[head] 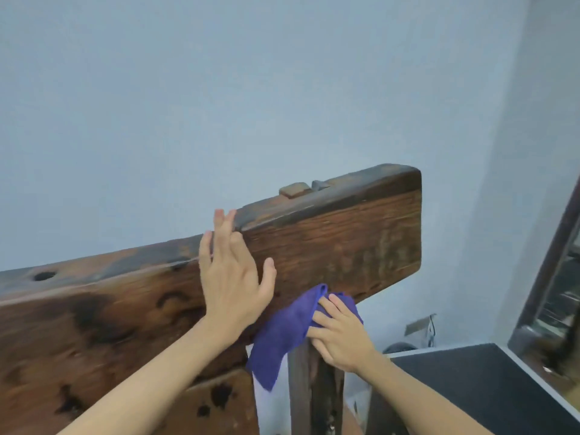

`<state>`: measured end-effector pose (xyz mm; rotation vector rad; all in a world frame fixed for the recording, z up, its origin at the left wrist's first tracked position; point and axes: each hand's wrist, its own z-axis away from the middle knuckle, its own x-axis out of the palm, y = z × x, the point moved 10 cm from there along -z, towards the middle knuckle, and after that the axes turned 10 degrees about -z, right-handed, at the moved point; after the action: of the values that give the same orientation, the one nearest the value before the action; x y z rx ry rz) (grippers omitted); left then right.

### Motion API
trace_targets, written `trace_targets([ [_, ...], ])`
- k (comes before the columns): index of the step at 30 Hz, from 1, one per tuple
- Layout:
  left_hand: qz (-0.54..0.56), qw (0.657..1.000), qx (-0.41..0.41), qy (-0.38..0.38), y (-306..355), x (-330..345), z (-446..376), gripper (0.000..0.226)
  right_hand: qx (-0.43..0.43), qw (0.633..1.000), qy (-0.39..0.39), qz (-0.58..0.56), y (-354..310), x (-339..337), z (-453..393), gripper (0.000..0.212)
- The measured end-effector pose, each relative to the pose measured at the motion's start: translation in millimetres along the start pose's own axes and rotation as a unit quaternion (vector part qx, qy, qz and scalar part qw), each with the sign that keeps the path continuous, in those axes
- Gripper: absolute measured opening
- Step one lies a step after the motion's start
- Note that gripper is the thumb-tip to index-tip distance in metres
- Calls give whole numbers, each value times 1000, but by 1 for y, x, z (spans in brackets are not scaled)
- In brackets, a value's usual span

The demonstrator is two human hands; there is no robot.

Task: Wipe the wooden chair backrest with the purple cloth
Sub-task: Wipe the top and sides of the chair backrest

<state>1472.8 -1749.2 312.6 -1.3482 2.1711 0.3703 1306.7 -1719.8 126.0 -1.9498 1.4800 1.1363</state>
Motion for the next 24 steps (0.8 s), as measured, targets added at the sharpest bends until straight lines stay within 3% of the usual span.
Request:
trace_targets([
  [3, 16, 994, -53, 91, 3, 6, -1, 58, 81, 996, 39, -21, 76, -16, 32, 22],
  [6, 16, 984, -73, 159, -1, 8, 1, 53, 152, 971, 171, -74, 132, -46, 45, 42],
  [7, 13, 982, -77, 173, 0, 8, 3, 52, 227, 936, 233, -132, 159, -57, 54, 44],
  [8, 11, 980, -77, 183, 2, 7, 3, 50, 305, 888, 284, -192, 186, -62, 63, 32],
  [9, 8, 979, -76, 190, 3, 5, 4, 50, 376, 830, 326, -252, 208, -58, 73, 17],
  [10, 10, 978, -75, 195, 4, 3, 4, 50, 427, 775, 363, -292, 221, -55, 79, 18],
  [12, 14, 978, -74, 192, 5, 2, 4, 52, 480, 704, 400, -338, 231, -47, 85, 32],
  [14, 7, 982, -71, 178, 8, 3, 3, 52, 514, 674, 409, -338, 231, -52, 83, 58],
  [20, 1, 987, -84, 134, 11, 3, 0, 51, 405, 710, 483, -315, 218, -144, 15, 44],
  [24, 14, 989, -103, 102, 11, 6, 0, 53, 345, 762, 457, -304, 190, -180, -36, 40],
])
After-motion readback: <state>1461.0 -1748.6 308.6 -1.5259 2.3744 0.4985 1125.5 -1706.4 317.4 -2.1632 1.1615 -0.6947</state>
